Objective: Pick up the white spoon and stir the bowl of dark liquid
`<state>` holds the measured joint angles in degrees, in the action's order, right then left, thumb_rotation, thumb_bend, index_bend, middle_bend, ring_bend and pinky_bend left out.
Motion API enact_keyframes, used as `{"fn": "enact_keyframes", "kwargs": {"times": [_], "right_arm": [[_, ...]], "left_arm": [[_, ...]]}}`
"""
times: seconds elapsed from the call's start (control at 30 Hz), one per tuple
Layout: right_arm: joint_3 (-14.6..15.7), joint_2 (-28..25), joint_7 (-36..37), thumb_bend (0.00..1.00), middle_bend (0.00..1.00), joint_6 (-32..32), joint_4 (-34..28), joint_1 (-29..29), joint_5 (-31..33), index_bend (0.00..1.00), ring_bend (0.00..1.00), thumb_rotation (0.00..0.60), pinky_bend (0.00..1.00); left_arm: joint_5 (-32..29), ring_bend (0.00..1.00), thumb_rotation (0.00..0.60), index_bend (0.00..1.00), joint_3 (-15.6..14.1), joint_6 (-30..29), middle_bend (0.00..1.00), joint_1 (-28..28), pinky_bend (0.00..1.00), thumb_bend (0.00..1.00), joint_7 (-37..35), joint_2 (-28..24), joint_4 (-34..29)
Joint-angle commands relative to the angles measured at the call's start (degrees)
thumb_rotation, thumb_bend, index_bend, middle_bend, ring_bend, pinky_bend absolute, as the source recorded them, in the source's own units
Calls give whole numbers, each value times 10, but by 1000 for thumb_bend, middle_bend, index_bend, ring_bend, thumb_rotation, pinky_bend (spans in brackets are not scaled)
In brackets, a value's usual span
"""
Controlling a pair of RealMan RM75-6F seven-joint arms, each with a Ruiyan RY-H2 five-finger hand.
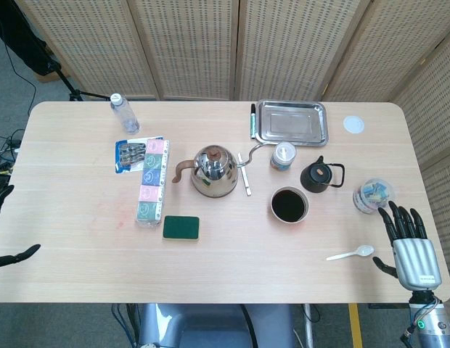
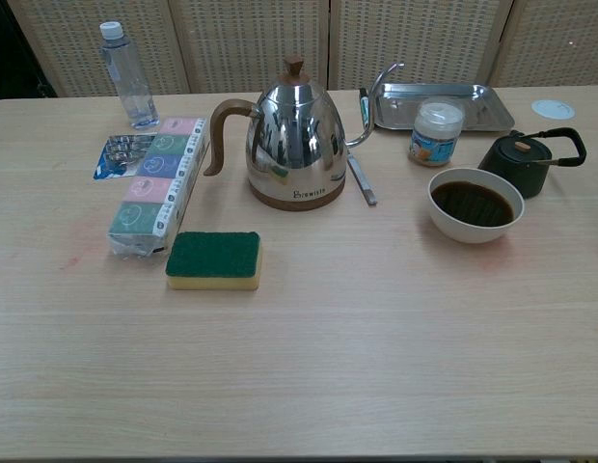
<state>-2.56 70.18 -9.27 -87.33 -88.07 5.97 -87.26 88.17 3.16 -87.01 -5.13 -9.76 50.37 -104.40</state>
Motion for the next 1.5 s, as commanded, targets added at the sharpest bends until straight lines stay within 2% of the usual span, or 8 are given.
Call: {"fn": "enact_keyframes", "kwargs": {"times": [0.03,0.27,0.43,0.63,0.9,1.13,1.27,1.5], "right_arm": [[0,-1,-6,0,0,5,-2,0,5,0,0,600,0],[7,2,-9,0,0,13,-9,2,-8,19,0,600,0],[28,12,-1,6,0,48,-6,13,-27,206,0,600,0],[39,50,-18,102,0,104,18,34,-25,367,0,600,0],[30,100,-23,255,0,152,66,59,-6,411,0,600,0],[28,117,-16,260,0,167,87,67,3,449,0,600,0],[29,126,-10,347,0,175,98,71,5,492,0,600,0],[27,131,2,385,0,181,116,76,9,500,0,600,0]], "left_arm": [[-1,0,492,0,0,2,0,0,0,0,0,0,-1],[-2,0,491,0,0,3,0,0,0,0,-3,-2,-1],[-1,0,492,0,-1,4,0,-1,0,0,-1,-2,-1],[-4,0,492,0,0,10,0,-4,0,0,9,0,-3],[-9,0,492,0,0,18,0,-8,0,0,29,4,-8],[-16,0,492,0,2,21,0,-10,0,0,42,8,-12],[-19,0,492,0,3,22,0,-11,0,0,47,10,-13],[-26,0,490,0,4,30,0,-15,0,0,69,17,-17]]}}
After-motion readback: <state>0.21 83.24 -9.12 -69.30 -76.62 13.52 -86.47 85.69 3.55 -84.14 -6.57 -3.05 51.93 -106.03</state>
